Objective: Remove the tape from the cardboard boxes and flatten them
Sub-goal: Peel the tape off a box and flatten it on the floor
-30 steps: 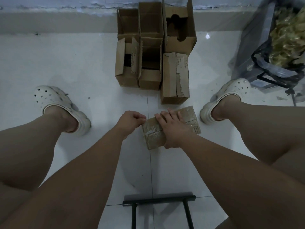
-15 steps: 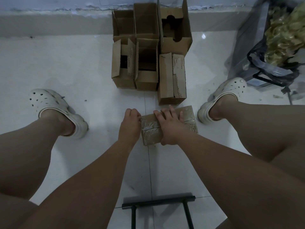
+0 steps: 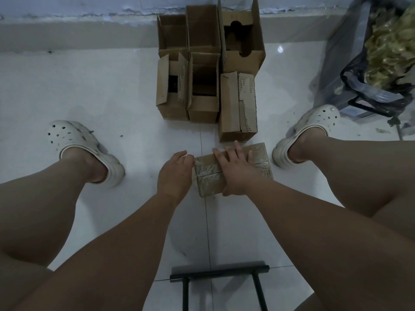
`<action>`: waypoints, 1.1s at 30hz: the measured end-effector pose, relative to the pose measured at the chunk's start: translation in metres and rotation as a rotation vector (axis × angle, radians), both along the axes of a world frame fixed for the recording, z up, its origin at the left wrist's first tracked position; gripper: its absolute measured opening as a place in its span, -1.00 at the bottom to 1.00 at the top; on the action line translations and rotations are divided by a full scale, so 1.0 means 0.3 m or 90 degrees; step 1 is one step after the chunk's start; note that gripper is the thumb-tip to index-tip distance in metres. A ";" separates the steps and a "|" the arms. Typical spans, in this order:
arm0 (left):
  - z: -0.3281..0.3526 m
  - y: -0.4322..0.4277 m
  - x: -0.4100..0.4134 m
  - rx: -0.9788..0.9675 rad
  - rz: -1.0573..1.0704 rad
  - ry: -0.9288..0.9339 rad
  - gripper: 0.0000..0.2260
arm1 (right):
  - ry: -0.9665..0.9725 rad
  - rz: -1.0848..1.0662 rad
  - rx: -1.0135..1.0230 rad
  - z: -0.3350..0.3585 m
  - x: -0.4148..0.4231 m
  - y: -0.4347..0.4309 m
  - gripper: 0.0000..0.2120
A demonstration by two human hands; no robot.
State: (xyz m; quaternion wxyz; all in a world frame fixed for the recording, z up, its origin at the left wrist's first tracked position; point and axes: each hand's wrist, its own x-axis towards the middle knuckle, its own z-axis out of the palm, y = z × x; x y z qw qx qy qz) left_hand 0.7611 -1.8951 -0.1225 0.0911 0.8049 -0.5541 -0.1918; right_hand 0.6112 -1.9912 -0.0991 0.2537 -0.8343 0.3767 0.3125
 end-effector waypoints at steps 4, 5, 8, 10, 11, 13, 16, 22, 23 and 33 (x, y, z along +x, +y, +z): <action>0.025 0.019 0.005 -0.050 -0.074 -0.062 -0.74 | -0.001 -0.001 0.005 -0.002 0.002 0.003 0.18; 0.025 0.024 0.007 -0.070 -0.089 -0.068 -0.73 | 0.002 -0.003 0.004 -0.003 0.002 0.001 0.18; 0.030 0.040 0.004 -0.090 -0.122 -0.073 -0.73 | 0.009 -0.035 0.009 0.000 0.007 -0.012 0.18; 0.032 0.049 -0.003 -0.091 -0.135 -0.073 -0.73 | 0.012 -0.042 0.011 0.002 0.012 -0.018 0.19; 0.034 0.053 -0.007 -0.085 -0.136 -0.070 -0.74 | 0.013 -0.042 0.013 0.003 0.014 -0.018 0.19; 0.038 0.061 -0.011 -0.075 -0.137 -0.072 -0.74 | 0.015 -0.040 0.018 0.004 0.016 -0.012 0.19; 0.042 0.070 -0.011 -0.069 -0.136 -0.080 -0.76 | 0.020 -0.038 0.018 0.006 0.016 -0.009 0.20; 0.062 0.068 -0.044 -0.143 -0.104 -0.064 -0.78 | 0.029 -0.037 0.016 0.009 0.015 -0.013 0.19; 0.068 0.066 -0.051 -0.135 -0.095 -0.053 -0.78 | 0.030 -0.037 0.016 0.008 0.016 -0.012 0.19; 0.055 0.010 -0.052 0.010 0.327 0.397 -0.41 | 0.016 -0.044 0.016 0.013 0.018 -0.011 0.18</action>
